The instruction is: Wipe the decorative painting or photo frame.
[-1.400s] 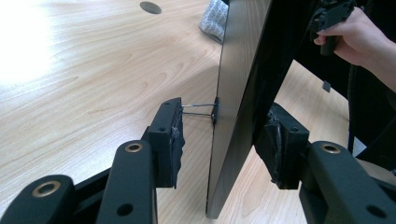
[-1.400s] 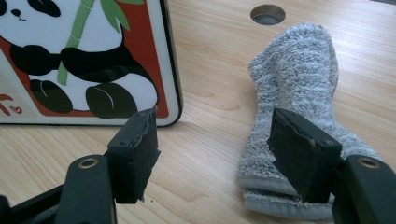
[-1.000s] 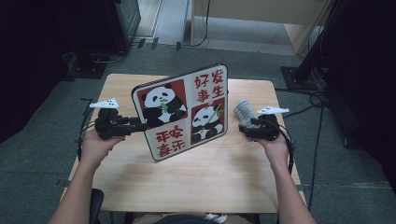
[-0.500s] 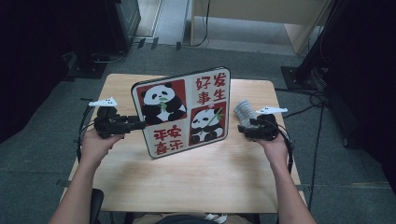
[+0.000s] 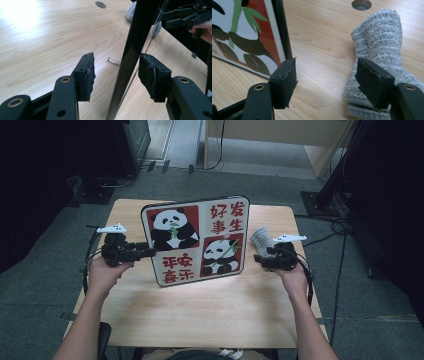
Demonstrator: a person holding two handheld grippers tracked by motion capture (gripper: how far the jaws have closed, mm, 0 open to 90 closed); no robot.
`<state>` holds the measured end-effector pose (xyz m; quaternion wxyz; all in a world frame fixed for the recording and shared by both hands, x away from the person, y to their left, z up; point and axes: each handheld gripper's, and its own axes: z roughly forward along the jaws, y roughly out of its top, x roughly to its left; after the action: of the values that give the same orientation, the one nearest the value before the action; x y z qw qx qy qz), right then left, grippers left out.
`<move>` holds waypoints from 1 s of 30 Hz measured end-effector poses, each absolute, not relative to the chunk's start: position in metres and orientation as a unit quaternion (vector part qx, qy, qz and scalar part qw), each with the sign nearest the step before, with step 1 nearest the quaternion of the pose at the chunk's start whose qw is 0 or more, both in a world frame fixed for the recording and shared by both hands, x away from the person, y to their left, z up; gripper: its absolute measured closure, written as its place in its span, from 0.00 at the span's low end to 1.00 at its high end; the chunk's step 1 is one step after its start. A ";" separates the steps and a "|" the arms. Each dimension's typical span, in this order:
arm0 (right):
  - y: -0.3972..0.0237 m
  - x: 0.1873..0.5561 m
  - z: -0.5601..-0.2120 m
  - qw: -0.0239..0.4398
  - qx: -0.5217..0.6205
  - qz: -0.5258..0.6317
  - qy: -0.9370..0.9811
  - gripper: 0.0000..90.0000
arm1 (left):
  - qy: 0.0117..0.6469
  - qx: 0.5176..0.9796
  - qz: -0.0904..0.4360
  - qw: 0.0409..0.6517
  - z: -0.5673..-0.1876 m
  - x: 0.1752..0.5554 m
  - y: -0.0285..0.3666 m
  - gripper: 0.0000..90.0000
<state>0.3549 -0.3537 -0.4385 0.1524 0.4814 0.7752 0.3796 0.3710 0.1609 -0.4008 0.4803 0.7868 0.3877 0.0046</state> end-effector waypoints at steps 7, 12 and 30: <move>-0.354 0.355 -0.438 0.152 0.483 0.380 0.774 0.37 | 0.390 0.786 0.004 0.479 -0.403 0.373 0.161 0.52; -0.354 0.356 -0.439 0.152 0.482 0.380 0.775 0.37 | 0.392 0.786 0.006 0.478 -0.402 0.373 0.161 0.51; -0.359 0.355 -0.438 0.152 0.488 0.381 0.771 0.37 | 0.405 0.780 0.033 0.476 -0.399 0.364 0.185 0.47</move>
<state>0.3553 -0.3591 -0.4381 0.1518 0.4875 0.7708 0.3810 0.3639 0.1855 -0.3989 0.4762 0.7797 0.4053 0.0326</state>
